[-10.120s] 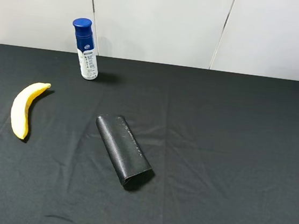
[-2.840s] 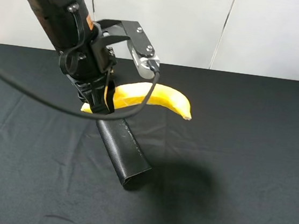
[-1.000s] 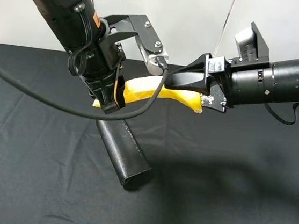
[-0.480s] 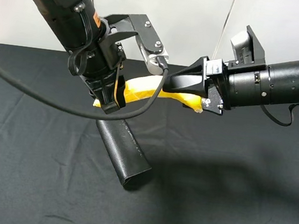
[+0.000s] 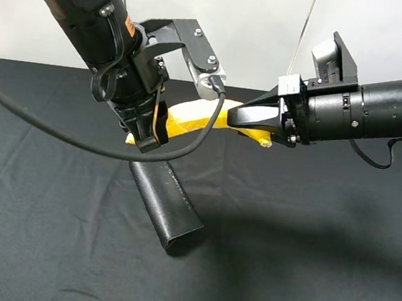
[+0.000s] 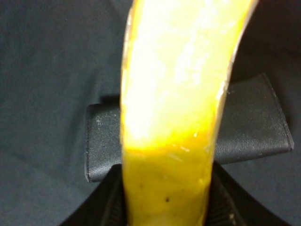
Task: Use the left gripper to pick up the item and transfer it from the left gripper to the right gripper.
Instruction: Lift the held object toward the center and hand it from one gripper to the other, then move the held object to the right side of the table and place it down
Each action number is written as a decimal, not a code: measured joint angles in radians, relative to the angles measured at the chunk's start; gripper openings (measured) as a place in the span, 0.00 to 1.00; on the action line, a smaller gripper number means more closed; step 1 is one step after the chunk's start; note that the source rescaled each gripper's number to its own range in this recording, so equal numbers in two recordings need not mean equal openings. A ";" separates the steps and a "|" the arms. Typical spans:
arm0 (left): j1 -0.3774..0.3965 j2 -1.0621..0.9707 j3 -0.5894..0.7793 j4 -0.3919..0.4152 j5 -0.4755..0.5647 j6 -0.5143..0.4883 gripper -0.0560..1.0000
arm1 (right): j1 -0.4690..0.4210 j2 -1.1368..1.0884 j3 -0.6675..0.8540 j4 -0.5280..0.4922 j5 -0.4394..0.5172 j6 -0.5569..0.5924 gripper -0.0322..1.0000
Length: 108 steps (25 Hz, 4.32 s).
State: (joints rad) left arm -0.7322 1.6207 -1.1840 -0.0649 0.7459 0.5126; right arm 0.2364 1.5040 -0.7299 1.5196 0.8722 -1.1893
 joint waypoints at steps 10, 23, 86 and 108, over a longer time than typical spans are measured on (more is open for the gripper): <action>-0.002 0.000 0.000 0.044 -0.015 -0.076 0.88 | 0.000 0.000 0.000 0.004 -0.002 0.000 0.07; -0.002 0.000 -0.121 0.071 0.240 -0.147 0.99 | 0.000 0.000 0.000 0.018 -0.002 0.000 0.07; -0.003 -1.599 0.684 0.148 0.314 -0.627 0.99 | 0.000 0.000 0.000 0.014 -0.053 0.013 0.07; 0.765 -1.599 0.684 0.148 0.313 -0.627 0.99 | 0.000 0.000 0.000 -0.033 -0.145 0.102 0.07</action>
State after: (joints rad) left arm 0.0328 0.0219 -0.5003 0.0829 1.0587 -0.1147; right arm 0.2364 1.5040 -0.7299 1.4862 0.7275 -1.0873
